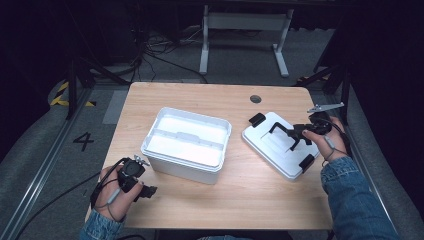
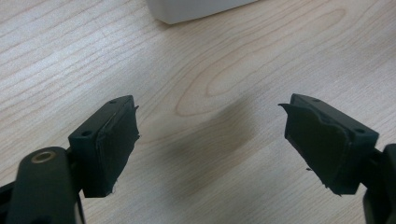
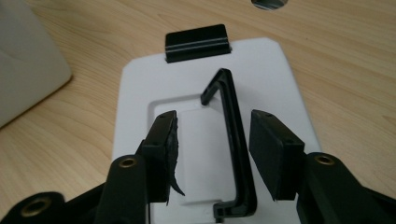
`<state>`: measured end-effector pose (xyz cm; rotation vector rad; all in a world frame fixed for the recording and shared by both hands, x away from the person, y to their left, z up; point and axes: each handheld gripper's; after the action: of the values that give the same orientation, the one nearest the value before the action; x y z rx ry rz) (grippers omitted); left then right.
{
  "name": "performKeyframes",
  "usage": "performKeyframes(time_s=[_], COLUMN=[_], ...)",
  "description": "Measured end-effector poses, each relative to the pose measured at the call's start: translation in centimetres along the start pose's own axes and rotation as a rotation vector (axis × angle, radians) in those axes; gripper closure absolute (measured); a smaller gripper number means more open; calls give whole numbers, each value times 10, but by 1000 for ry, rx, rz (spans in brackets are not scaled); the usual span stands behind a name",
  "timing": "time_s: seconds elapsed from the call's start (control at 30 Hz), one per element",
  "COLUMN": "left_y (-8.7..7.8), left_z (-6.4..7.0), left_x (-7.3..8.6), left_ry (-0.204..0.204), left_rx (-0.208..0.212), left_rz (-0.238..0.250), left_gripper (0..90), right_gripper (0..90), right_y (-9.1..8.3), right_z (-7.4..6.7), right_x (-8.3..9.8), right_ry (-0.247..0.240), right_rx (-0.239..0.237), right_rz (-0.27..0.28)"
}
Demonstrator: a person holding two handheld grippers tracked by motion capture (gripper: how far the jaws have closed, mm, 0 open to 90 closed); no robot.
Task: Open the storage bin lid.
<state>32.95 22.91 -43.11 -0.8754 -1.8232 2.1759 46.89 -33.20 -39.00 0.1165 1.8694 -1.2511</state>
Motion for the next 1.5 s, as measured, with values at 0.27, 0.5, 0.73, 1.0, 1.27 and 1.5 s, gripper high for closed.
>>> performKeyframes(time_s=[0.27,0.5,0.73,1.0,1.27,1.5], left_y=[-1,-1,-1,-3,-4,-3], left_z=[-1,-1,-1,-2,-2,-2], left_x=[1,1,4,10,11,11], left_ry=[12,12,0,-13,-14,-11], left_rx=[-3,-7,-6,-15,-19,-20], left_rz=[8,5,4,13,14,15], left_gripper=[182,182,183,184,184,183], right_gripper=[513,493,486,475,463,456], right_y=[-19,-26,-27,-24,-15,-8], right_z=[-32,-52,-77,-103,-118,-132], right_x=[-9,-13,-12,-3,11,26], right_ry=[-59,-68,-109,-152,-186,-208], right_rx=[-50,-101,-151,-183,-205,-242], right_rz=[40,57,59,51,29,27])
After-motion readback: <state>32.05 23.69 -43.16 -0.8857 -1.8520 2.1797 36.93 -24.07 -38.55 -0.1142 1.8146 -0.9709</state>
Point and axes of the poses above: each handheld gripper's, and its own axes: y roughly forward along the jaws, x roughly out of its underside, z roughly to its right, and after that the axes turned 1 degree about -y, right-handed
